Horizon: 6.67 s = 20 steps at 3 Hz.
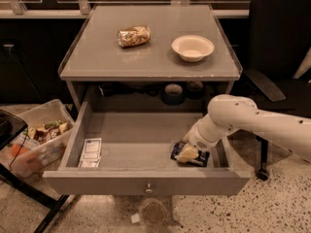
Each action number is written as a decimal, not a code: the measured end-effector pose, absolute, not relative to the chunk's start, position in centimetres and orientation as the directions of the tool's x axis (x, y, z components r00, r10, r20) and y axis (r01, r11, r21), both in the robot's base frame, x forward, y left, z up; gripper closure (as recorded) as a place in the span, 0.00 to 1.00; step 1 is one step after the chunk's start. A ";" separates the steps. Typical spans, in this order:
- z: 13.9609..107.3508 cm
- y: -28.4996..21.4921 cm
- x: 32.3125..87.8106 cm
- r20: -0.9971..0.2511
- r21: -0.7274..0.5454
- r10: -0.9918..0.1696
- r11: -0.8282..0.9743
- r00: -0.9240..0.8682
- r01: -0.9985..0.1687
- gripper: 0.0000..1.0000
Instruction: Pick rxbar blueberry from top drawer and place on counter
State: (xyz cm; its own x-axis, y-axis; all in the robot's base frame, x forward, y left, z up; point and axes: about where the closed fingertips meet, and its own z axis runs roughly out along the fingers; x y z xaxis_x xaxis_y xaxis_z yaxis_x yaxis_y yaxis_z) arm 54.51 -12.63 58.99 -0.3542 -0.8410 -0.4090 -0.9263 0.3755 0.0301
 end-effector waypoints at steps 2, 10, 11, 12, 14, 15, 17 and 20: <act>59.1 -12.7 54.6 -0.406 0.030 -0.842 0.375 -0.354 -0.927 0.98; 91.6 2.2 66.4 -0.755 -0.452 -0.587 0.142 0.293 -0.880 1.00; 95.3 4.3 68.6 -0.705 -0.507 -0.640 0.155 0.305 -0.848 1.00; 96.4 5.1 71.2 -0.662 -0.519 -0.704 0.182 0.258 -0.835 1.00; 91.4 5.7 75.0 -0.527 -0.488 -0.834 0.141 0.162 -0.861 1.00; 88.6 5.7 76.0 -0.452 -0.458 -0.883 0.106 0.128 -0.882 0.81; 86.7 5.1 76.4 -0.416 -0.425 -0.904 0.097 0.099 -0.900 0.35; 86.7 5.1 76.4 -0.416 -0.425 -0.904 0.097 0.099 -0.900 0.00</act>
Offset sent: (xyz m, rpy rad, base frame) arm 0.0062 -0.0039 -0.0032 -0.0088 -0.0050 -0.0008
